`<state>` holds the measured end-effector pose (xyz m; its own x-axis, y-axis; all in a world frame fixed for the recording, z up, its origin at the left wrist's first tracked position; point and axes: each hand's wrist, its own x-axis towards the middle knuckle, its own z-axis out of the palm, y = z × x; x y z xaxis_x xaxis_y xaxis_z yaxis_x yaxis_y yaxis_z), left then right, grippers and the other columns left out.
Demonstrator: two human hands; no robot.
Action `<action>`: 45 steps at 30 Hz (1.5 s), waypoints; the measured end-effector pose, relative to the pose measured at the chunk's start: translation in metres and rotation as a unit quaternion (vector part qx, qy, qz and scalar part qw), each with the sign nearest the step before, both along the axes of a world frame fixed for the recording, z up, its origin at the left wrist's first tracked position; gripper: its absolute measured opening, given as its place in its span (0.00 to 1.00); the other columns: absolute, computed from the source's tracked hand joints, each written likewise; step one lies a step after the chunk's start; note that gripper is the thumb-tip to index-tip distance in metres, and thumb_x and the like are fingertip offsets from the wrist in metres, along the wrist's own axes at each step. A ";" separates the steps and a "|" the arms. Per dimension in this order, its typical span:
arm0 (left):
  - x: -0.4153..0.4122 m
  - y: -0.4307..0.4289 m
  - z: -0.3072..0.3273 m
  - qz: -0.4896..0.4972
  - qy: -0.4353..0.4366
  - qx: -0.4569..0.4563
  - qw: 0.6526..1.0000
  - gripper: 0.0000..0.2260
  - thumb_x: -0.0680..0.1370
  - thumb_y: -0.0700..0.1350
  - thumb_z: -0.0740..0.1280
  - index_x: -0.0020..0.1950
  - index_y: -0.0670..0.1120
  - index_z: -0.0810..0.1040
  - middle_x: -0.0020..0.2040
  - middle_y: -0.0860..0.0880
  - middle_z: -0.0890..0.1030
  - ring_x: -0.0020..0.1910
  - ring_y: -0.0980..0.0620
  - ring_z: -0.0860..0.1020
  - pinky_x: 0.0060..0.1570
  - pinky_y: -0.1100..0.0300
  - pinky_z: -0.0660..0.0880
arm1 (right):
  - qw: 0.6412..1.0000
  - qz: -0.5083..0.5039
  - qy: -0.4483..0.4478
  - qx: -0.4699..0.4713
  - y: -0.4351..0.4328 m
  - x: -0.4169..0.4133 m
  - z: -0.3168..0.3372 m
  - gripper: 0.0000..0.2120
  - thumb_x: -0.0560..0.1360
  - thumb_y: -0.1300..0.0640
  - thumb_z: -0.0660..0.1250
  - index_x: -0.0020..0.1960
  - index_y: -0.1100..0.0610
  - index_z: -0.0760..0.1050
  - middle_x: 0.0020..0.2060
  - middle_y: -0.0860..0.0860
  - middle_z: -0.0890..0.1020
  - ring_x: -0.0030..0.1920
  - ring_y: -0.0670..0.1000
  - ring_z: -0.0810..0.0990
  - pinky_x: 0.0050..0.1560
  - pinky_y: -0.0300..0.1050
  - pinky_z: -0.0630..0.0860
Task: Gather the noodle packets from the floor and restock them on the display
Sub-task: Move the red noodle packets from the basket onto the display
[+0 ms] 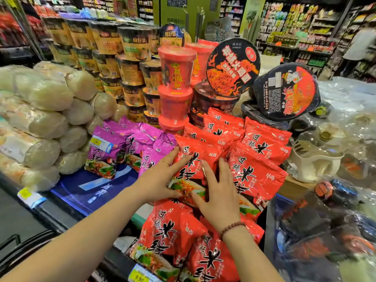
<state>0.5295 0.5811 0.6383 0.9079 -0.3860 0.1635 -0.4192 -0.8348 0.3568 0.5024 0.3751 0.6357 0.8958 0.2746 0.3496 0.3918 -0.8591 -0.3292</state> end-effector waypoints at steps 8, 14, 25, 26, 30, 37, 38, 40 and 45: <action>-0.026 0.019 -0.004 -0.003 -0.070 -0.081 0.994 0.31 0.75 0.54 0.70 0.75 0.64 0.61 0.79 0.51 0.55 0.76 0.50 0.59 0.66 0.51 0.71 | 0.989 -0.007 -0.111 0.094 0.013 -0.021 0.018 0.30 0.68 0.54 0.76 0.68 0.55 0.71 0.68 0.59 0.69 0.68 0.58 0.66 0.67 0.53 0.65; -0.064 0.071 -0.004 0.052 -0.134 -0.046 0.989 0.22 0.75 0.54 0.64 0.68 0.51 0.73 0.64 0.47 0.76 0.64 0.47 0.73 0.55 0.48 0.78 | 0.983 0.116 -0.110 0.090 0.073 -0.034 0.017 0.24 0.70 0.51 0.69 0.65 0.56 0.73 0.61 0.54 0.76 0.62 0.56 0.73 0.64 0.53 0.71; -0.220 0.256 -0.045 0.261 -0.069 0.058 0.961 0.21 0.71 0.49 0.67 0.62 0.43 0.79 0.57 0.42 0.80 0.54 0.41 0.80 0.48 0.49 0.80 | 0.947 0.319 -0.007 -0.030 0.255 -0.085 -0.032 0.26 0.67 0.46 0.66 0.61 0.57 0.77 0.57 0.55 0.80 0.56 0.58 0.79 0.56 0.53 0.78; -0.240 0.272 -0.049 0.286 -0.055 0.068 0.954 0.21 0.70 0.50 0.66 0.61 0.43 0.79 0.56 0.42 0.81 0.53 0.41 0.80 0.47 0.50 0.80 | 0.941 0.335 -0.002 -0.044 0.273 -0.092 -0.038 0.27 0.65 0.47 0.68 0.61 0.57 0.77 0.57 0.55 0.80 0.56 0.58 0.79 0.55 0.53 0.78; -0.316 0.331 -0.066 0.384 0.017 0.084 0.919 0.25 0.69 0.56 0.62 0.62 0.46 0.78 0.57 0.44 0.80 0.55 0.41 0.79 0.49 0.48 0.80 | 0.915 0.396 0.029 -0.075 0.341 -0.119 -0.063 0.30 0.61 0.49 0.74 0.61 0.57 0.77 0.57 0.55 0.80 0.57 0.57 0.79 0.54 0.51 0.78; -0.402 0.383 -0.119 0.520 0.087 0.071 0.847 0.30 0.65 0.55 0.77 0.65 0.47 0.78 0.58 0.43 0.80 0.58 0.41 0.78 0.54 0.49 0.77 | 0.870 0.454 0.108 -0.160 0.421 -0.144 -0.120 0.30 0.68 0.50 0.73 0.68 0.56 0.71 0.65 0.56 0.74 0.64 0.58 0.74 0.61 0.54 0.73; -0.408 0.385 -0.130 0.532 0.100 0.060 0.839 0.31 0.64 0.55 0.77 0.65 0.47 0.77 0.59 0.42 0.80 0.58 0.40 0.78 0.54 0.48 0.77 | 0.860 0.459 0.129 -0.178 0.430 -0.145 -0.128 0.31 0.71 0.49 0.71 0.70 0.56 0.68 0.68 0.56 0.72 0.67 0.58 0.70 0.65 0.54 0.70; -0.417 0.389 -0.153 0.557 0.129 0.040 0.819 0.32 0.66 0.57 0.75 0.67 0.48 0.75 0.62 0.42 0.78 0.61 0.39 0.76 0.56 0.46 0.76 | 0.851 0.465 0.154 -0.190 0.448 -0.143 -0.149 0.30 0.72 0.50 0.69 0.72 0.57 0.67 0.69 0.56 0.70 0.69 0.59 0.68 0.67 0.53 0.68; -0.433 0.385 -0.225 0.629 0.166 -0.022 0.759 0.34 0.69 0.64 0.65 0.72 0.50 0.70 0.69 0.41 0.72 0.67 0.38 0.71 0.60 0.42 0.74 | 0.830 0.463 0.224 -0.216 0.484 -0.131 -0.222 0.31 0.74 0.48 0.67 0.74 0.53 0.63 0.71 0.53 0.67 0.71 0.55 0.63 0.70 0.50 0.64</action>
<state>0.0970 0.9657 0.4129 0.5471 0.8203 -0.1669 0.8194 -0.4839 0.3073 0.3711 0.8593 0.4138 0.2448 0.9305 -0.2727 0.8711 -0.3345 -0.3595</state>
